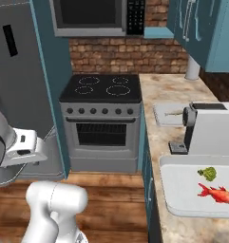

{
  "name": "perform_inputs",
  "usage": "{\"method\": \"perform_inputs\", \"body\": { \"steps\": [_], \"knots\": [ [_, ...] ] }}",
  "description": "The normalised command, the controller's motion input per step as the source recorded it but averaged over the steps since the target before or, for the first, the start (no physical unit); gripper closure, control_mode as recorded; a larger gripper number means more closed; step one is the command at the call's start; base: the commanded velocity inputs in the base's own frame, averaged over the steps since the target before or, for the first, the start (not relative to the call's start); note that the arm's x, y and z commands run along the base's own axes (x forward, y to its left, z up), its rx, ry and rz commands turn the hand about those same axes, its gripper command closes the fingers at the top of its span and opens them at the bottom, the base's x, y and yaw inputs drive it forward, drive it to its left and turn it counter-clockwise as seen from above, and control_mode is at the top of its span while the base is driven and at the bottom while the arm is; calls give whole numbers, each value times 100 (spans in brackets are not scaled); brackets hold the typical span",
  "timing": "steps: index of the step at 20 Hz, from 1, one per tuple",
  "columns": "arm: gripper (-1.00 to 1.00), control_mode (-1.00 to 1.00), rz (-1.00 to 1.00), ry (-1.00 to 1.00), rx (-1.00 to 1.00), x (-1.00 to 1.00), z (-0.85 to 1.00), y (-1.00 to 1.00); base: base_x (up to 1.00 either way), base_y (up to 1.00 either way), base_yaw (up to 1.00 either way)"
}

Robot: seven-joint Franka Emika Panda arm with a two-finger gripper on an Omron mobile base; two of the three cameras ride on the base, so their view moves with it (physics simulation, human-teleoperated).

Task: Place one broccoli and one fish in each tupperware on the nearby counter, to pack two identical lunches.

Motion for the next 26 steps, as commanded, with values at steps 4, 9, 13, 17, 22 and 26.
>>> {"method": "perform_inputs", "body": {
  "steps": [4, 9, 13, 17, 22, 26],
  "knots": [
    [-100, 100, 0, 0, 0, 0, 0, 0, -97, 10, 18],
    [-100, 100, 0, 0, 0, 0, 0, 0, -35, 76, 10],
    [-100, 100, 0, 0, 0, 0, 0, 0, 0, 100, 11],
    [-100, 100, 0, 0, 0, 0, 0, 0, -25, 75, 9],
    [-100, 100, 0, 0, 0, 0, 0, 0, -3, 95, 1],
    [-100, 100, 0, 0, 0, 0, 0, 0, 1, 100, 0]
  ]
}}
